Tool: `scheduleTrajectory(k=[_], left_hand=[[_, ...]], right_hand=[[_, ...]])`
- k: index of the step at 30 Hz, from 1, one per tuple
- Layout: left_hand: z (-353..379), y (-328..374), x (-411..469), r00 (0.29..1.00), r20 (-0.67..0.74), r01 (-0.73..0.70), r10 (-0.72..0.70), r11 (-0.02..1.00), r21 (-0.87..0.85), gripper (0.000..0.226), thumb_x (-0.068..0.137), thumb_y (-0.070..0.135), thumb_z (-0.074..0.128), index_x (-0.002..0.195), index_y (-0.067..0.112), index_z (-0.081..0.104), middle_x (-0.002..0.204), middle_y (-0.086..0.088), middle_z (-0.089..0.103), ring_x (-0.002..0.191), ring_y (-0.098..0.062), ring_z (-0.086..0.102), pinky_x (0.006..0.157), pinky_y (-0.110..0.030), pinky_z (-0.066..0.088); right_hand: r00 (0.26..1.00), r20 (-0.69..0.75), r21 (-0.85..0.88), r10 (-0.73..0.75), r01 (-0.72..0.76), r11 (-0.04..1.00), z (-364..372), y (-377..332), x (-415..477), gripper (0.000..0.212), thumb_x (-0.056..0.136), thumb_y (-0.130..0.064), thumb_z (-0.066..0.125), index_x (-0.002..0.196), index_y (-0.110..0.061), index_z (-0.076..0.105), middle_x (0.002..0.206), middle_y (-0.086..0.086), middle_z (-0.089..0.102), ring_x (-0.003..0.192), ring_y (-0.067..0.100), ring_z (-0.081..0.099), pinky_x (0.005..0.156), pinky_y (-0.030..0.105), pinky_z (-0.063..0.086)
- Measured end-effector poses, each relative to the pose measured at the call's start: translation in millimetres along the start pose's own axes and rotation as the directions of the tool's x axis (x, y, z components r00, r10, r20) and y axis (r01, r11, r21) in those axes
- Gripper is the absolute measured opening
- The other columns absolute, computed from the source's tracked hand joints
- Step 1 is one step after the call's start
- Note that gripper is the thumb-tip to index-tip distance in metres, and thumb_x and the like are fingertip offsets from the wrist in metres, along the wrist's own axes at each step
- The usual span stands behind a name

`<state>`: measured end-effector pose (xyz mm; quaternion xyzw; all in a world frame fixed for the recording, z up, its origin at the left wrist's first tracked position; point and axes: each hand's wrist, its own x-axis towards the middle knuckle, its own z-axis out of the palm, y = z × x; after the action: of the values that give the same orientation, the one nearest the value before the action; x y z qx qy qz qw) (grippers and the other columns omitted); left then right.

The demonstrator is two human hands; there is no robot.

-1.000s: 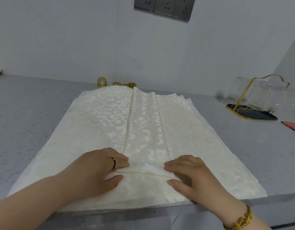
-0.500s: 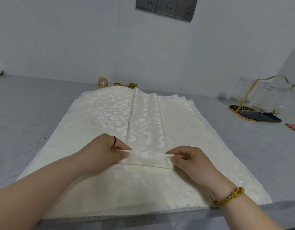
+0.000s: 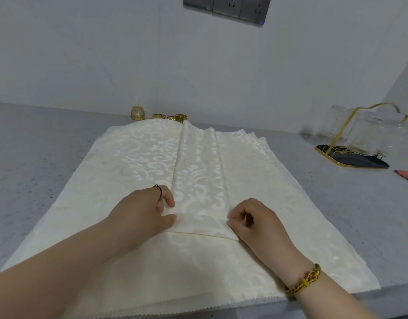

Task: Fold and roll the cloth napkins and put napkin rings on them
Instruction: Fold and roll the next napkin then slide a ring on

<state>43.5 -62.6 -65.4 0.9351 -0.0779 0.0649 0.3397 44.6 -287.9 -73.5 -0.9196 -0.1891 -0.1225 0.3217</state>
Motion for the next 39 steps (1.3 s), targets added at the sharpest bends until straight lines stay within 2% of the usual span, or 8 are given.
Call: scheduleTrajectory(k=[6,9,13,16,21,24,28,39], left_hand=[[1.3,3.1,-8.2,0.876,0.079,-0.466,0.476,0.794,0.390,0.037,0.071,0.029,0.037,0.071,0.037,0.073,0.072,0.026,0.065,0.067,0.006,0.062,0.052,-0.004,0.041],[0.2,-1.4,-16.2,0.882,0.207,-0.471,0.423,0.785,0.403,0.040,0.067,0.040,0.036,0.081,0.038,0.073,0.080,0.029,0.066,0.084,0.010,0.055,0.077,-0.007,0.040],[-2.0,5.7,-15.0,0.922,0.157,-0.388,0.355,0.826,0.409,0.043,0.068,0.037,0.036,0.095,0.042,0.069,0.085,0.029,0.064,0.075,0.016,0.060,0.067,0.001,0.039],[2.7,-0.2,-15.5,0.906,-0.010,-0.394,0.422,0.854,0.339,0.046,0.085,0.042,0.030,0.130,0.045,0.042,0.120,0.024,0.052,0.111,0.008,0.050,0.077,0.005,0.026],[-10.4,1.4,-38.2,0.982,0.045,-0.179,0.181,0.983,-0.046,0.027,0.082,0.030,0.062,0.086,0.054,0.052,0.080,0.059,0.045,0.089,0.017,0.050,0.074,0.005,0.035],[-8.8,-1.6,-43.2,0.994,0.014,-0.105,0.109,0.979,-0.174,0.031,0.079,0.018,0.069,0.081,0.045,0.055,0.084,0.024,0.066,0.074,0.015,0.052,0.066,0.000,0.040],[-3.5,3.0,-40.5,0.999,-0.019,0.027,-0.032,0.971,-0.239,0.018,0.081,0.017,0.068,0.076,0.032,0.059,0.061,0.007,0.045,0.046,0.008,0.048,0.051,-0.005,0.037],[0.1,2.8,-35.9,0.975,-0.108,-0.200,0.196,0.979,-0.024,0.019,0.083,0.033,0.061,0.072,0.042,0.047,0.078,0.010,0.054,0.082,0.013,0.046,0.070,-0.005,0.037]], right_hand=[[0.935,0.193,-0.194,-0.298,0.334,0.922,-6.6,9.0,-7.8,0.030,0.086,-0.035,0.048,0.083,-0.015,0.069,0.081,-0.006,0.068,0.082,0.006,0.052,0.077,0.012,0.040],[0.934,0.208,-0.207,-0.289,0.331,0.921,-13.0,9.4,-11.2,0.044,0.085,-0.054,0.045,0.094,-0.018,0.067,0.090,-0.008,0.068,0.092,0.005,0.052,0.086,0.009,0.035],[0.954,0.193,-0.194,-0.231,0.268,0.944,-7.9,4.5,-3.2,0.031,0.076,-0.033,0.046,0.091,-0.018,0.069,0.082,-0.007,0.069,0.085,0.007,0.051,0.081,0.005,0.035],[0.979,0.135,-0.097,-0.156,0.170,0.981,-14.0,-5.8,-3.3,0.027,0.082,-0.030,0.051,0.098,-0.019,0.069,0.090,-0.008,0.066,0.085,0.005,0.051,0.079,0.002,0.033],[0.981,0.191,0.206,0.014,-0.054,0.977,-22.9,-13.1,-25.0,0.020,0.083,-0.015,0.062,0.088,-0.035,0.061,0.078,-0.010,0.063,0.076,0.002,0.054,0.070,0.006,0.039],[0.970,0.216,0.309,0.111,-0.176,0.935,-19.6,-16.1,-29.3,0.018,0.082,-0.011,0.064,0.081,-0.027,0.055,0.050,-0.014,0.050,0.051,-0.001,0.046,0.056,0.006,0.036],[0.968,0.183,0.316,0.174,-0.225,0.921,-15.0,-18.3,-21.8,0.015,0.084,-0.013,0.063,0.076,-0.022,0.053,0.043,-0.012,0.049,0.044,-0.001,0.043,0.050,0.005,0.034],[0.992,0.004,-0.094,-0.123,0.123,0.988,-1.2,-15.3,-26.1,0.004,0.084,-0.017,0.054,0.084,-0.018,0.058,0.084,-0.013,0.049,0.070,0.003,0.044,0.068,0.008,0.037]])
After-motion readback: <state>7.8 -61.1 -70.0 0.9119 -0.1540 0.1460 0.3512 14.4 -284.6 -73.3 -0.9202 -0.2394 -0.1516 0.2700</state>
